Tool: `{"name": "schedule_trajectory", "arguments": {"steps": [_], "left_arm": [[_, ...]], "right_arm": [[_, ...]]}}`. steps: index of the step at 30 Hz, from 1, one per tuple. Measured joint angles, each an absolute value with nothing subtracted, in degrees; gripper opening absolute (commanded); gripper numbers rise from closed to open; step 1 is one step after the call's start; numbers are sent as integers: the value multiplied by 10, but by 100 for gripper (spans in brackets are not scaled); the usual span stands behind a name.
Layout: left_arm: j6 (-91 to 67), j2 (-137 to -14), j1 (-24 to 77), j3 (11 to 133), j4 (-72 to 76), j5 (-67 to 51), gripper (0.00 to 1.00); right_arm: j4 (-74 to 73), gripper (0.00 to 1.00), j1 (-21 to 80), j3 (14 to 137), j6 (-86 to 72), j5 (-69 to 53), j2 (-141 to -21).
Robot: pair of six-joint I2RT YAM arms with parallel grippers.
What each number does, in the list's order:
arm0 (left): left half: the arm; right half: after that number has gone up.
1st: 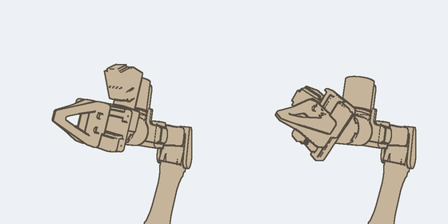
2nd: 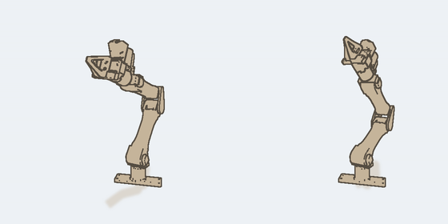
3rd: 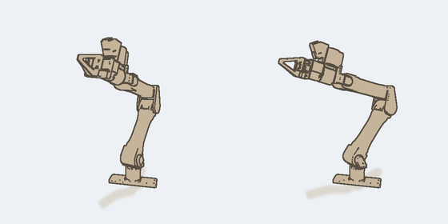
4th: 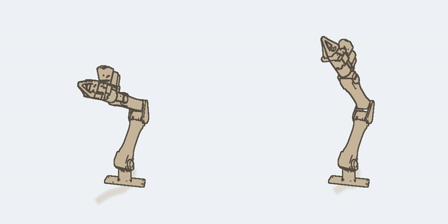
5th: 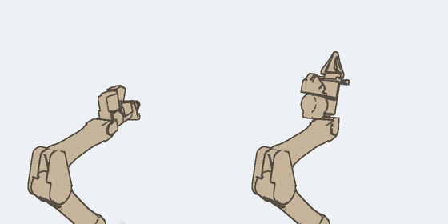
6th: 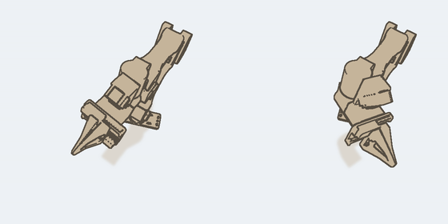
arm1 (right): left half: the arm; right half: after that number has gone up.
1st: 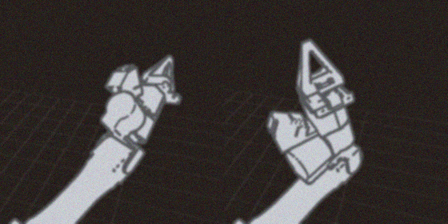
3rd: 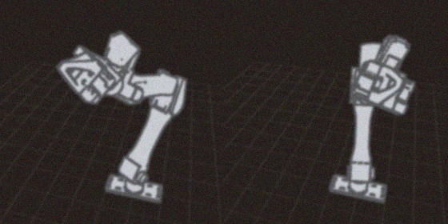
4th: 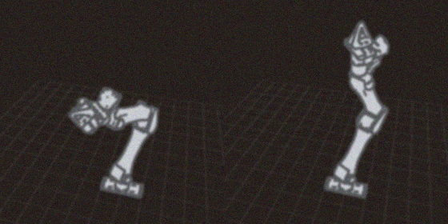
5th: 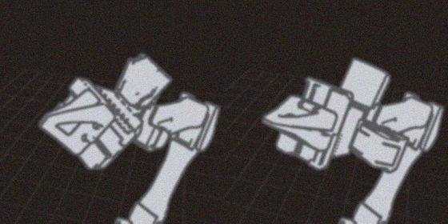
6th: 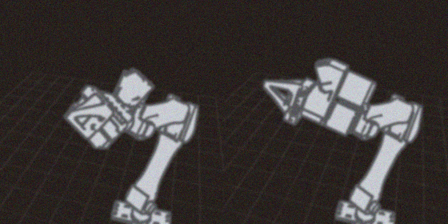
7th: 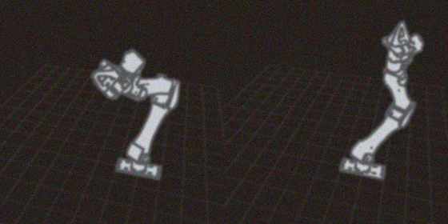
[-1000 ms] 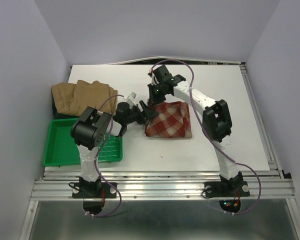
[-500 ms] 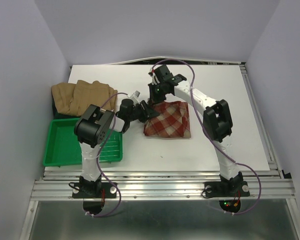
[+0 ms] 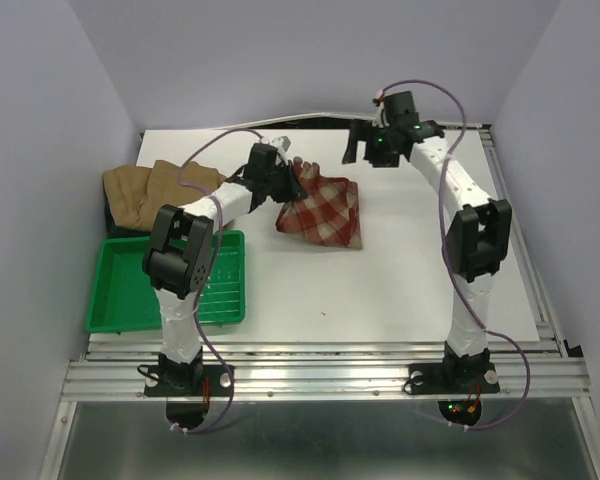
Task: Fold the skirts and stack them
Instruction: Neatly place the folded skirt to the corner
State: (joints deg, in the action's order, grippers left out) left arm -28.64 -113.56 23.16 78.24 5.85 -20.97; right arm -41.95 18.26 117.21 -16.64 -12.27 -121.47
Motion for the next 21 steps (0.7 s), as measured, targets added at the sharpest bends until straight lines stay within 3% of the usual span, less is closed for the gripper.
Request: {"name": "schedule_trajectory", "arguments": {"steps": [6, 15, 21], "left_arm": [[-168, -1130, 223, 905, -77, -149, 0], [-39, -1136, 150, 987, -253, -118, 0], [17, -1139, 89, 1050, -293, -109, 0]], "right_arm": [[-409, 100, 98, 1152, -160, -117, -1150], [-394, 100, 129, 1073, -151, -138, -1112], [-393, 100, 128, 1062, -150, -150, -1112]]}}
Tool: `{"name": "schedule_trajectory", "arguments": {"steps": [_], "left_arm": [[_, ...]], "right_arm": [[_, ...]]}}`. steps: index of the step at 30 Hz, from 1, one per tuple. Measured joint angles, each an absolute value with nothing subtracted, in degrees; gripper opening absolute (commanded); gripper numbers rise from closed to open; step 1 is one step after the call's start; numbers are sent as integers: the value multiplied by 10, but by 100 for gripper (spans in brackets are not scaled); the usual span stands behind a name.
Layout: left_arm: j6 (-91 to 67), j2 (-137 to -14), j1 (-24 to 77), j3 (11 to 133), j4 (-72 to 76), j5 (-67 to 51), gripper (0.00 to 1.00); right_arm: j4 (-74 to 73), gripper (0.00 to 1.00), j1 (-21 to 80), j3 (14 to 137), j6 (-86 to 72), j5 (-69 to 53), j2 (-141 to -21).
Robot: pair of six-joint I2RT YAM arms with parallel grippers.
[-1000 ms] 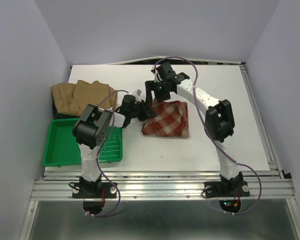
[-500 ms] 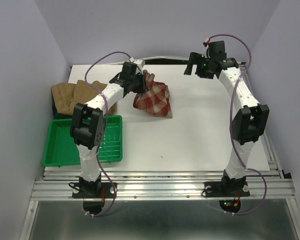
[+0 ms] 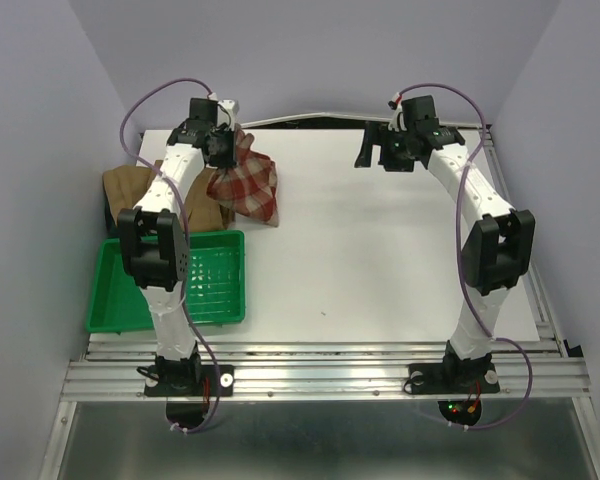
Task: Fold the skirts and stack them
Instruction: Neatly place the folded skirt to the corner
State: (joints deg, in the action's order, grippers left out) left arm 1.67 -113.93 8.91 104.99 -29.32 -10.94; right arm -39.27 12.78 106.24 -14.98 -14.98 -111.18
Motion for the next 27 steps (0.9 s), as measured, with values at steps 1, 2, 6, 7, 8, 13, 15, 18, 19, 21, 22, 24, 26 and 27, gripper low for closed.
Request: {"name": "schedule_trajectory", "arguments": {"steps": [1, 2, 6, 7, 8, 13, 15, 18, 19, 21, 22, 24, 26, 27], "left_arm": [[23, -1139, 79, 1054, -296, -108, 0], [30, -1139, 71, 1058, -299, -107, 0], [57, -1139, 47, 1059, -312, -103, 0], [61, -1139, 42, 1059, -316, -105, 0], [65, -1139, 36, 1059, -321, -109, 0], [79, -1139, 7, 1079, -357, -135, 0], [82, -1137, -11, 1087, -365, -155, 0], [88, -1128, -39, 1090, -373, -175, 0], [90, -1125, -43, 1090, -375, -179, 0], [93, -1112, -60, 1090, -379, -191, 0], [94, -1108, -65, 1090, -379, -194, 0], [97, -1097, -78, 1090, -380, -204, 0], [98, -1091, -89, 1092, -382, -218, 0], [99, -1091, -97, 1097, -386, -230, 0]], "right_arm": [[-393, 100, 128, 1062, -150, -152, -1112], [-393, 100, 128, 1062, -150, -154, -1113], [-393, 100, 128, 1062, -150, -161, -1116], [-392, 100, 128, 1062, -150, -164, -1119], [-392, 100, 128, 1062, -150, -164, -1120], [-392, 100, 128, 1062, -150, -176, -1126], [-392, 100, 128, 1062, -150, -179, -1126], [-392, 100, 128, 1062, -150, -181, -1126], [-392, 100, 128, 1062, -149, -181, -1127], [-392, 100, 128, 1062, -148, -183, -1127], [-392, 100, 128, 1062, -147, -183, -1127], [-393, 100, 128, 1062, -145, -183, -1130], [-394, 100, 128, 1062, -144, -183, -1132], [-394, 100, 128, 1062, -143, -183, -1133]]}}
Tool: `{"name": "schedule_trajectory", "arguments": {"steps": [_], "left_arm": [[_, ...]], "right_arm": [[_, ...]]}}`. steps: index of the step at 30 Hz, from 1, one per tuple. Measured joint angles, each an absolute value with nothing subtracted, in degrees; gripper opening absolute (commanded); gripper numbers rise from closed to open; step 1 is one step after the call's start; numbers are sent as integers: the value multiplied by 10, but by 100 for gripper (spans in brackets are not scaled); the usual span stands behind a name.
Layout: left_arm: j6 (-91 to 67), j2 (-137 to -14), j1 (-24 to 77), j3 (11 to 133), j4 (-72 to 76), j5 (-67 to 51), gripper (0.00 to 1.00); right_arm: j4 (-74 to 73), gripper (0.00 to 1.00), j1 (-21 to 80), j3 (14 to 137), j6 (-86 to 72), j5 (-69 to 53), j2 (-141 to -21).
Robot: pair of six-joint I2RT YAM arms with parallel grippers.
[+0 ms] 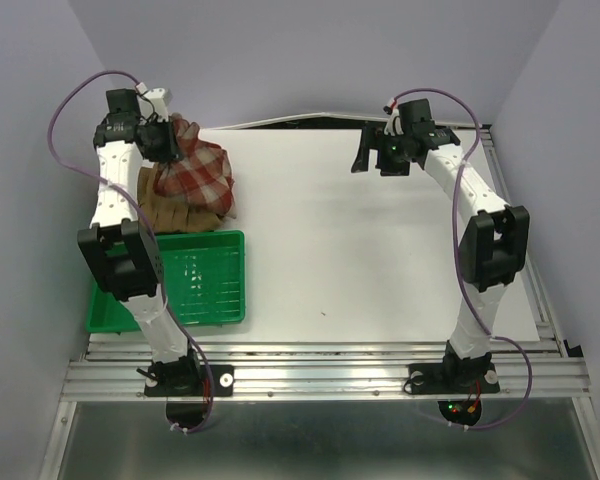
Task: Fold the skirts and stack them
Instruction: Neatly place the folded skirt to the corner
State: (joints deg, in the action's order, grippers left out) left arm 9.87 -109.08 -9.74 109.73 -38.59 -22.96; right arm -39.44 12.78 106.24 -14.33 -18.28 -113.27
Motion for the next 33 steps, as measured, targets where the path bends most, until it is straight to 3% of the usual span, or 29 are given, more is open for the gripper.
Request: {"name": "schedule_trajectory", "arguments": {"steps": [10, 13, 17, 28, 31, 33], "left_arm": [[119, -1091, -174, 1134, -412, -290, 0], [130, -1091, -179, 1120, -406, -291, 6], [141, -1104, -178, 1079, -387, -286, 10], [177, -1202, -184, 1082, -356, -229, 11], [190, -1217, -185, 1105, -356, -220, 14], [198, -1218, -185, 1115, -355, -216, 21]], "right_arm": [[-395, 100, 128, 1062, -143, -185, -1145], [-395, 100, 128, 1062, -143, -188, -1149], [-397, 100, 128, 1062, -143, -192, -1152], [-402, 100, 128, 1062, -140, -195, -1153], [-403, 100, 128, 1062, -138, -195, -1153], [-403, 100, 128, 1062, -137, -196, -1153]]}}
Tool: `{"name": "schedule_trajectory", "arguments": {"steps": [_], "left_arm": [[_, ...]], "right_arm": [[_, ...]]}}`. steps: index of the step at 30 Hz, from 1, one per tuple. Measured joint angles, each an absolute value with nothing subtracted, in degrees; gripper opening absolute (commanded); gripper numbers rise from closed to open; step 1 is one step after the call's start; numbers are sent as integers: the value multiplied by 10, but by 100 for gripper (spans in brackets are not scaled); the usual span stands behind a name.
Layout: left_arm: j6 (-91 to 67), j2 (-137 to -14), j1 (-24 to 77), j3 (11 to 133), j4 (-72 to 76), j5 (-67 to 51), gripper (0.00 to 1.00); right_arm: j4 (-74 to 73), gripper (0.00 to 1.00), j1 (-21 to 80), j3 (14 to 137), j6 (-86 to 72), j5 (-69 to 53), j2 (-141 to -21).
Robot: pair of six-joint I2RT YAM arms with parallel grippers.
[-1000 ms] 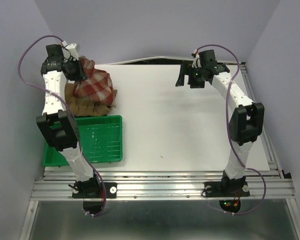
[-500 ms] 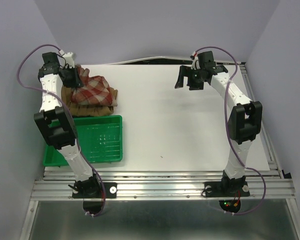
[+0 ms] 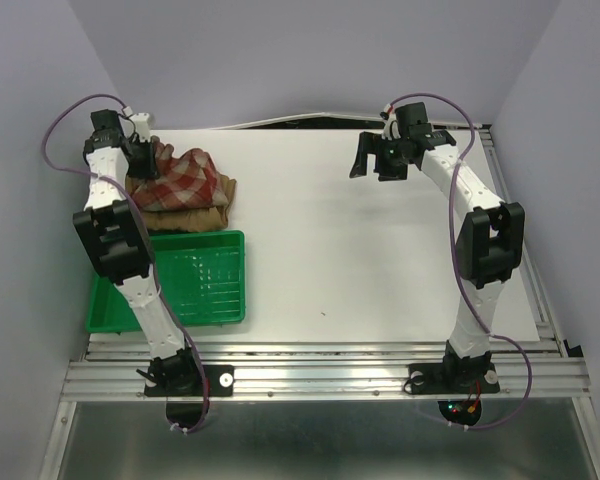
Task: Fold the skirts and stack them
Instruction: Neatly place the folded skirt to the corner
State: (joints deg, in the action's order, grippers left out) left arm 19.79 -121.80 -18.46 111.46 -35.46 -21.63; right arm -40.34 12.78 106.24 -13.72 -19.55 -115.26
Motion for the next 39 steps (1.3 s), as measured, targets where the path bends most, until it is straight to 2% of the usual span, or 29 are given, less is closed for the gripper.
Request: {"name": "schedule_trajectory", "arguments": {"steps": [5, 6, 7, 8, 11, 12, 23, 31, 39], "left_arm": [[223, -1218, -185, 1115, -348, -206, 37], [227, -1218, -185, 1114, -348, -204, 43], [232, -1218, -185, 1114, -347, -200, 45], [239, -1218, -185, 1113, -344, -194, 53], [253, -1216, -185, 1111, -343, -177, 56], [256, -1214, -186, 1111, -343, -173, 71], [270, -1113, -184, 1121, -342, -138, 73], [281, -1067, -122, 1130, -349, -145, 72], [312, -1062, -72, 981, -368, -154, 72]], "right_arm": [[-404, 100, 128, 1062, -137, -196, -1153], [-404, 100, 128, 1062, -136, -196, -1153], [-404, 100, 128, 1062, -136, -196, -1153], [-404, 100, 128, 1062, -135, -196, -1153], [-406, 100, 128, 1062, -133, -196, -1153], [-406, 100, 128, 1062, -133, -196, -1153], [-407, 100, 128, 1047, -119, -196, -1151], [-411, 100, 128, 1021, -107, -192, -1150], [-412, 100, 128, 1003, -100, -190, -1138]]}}
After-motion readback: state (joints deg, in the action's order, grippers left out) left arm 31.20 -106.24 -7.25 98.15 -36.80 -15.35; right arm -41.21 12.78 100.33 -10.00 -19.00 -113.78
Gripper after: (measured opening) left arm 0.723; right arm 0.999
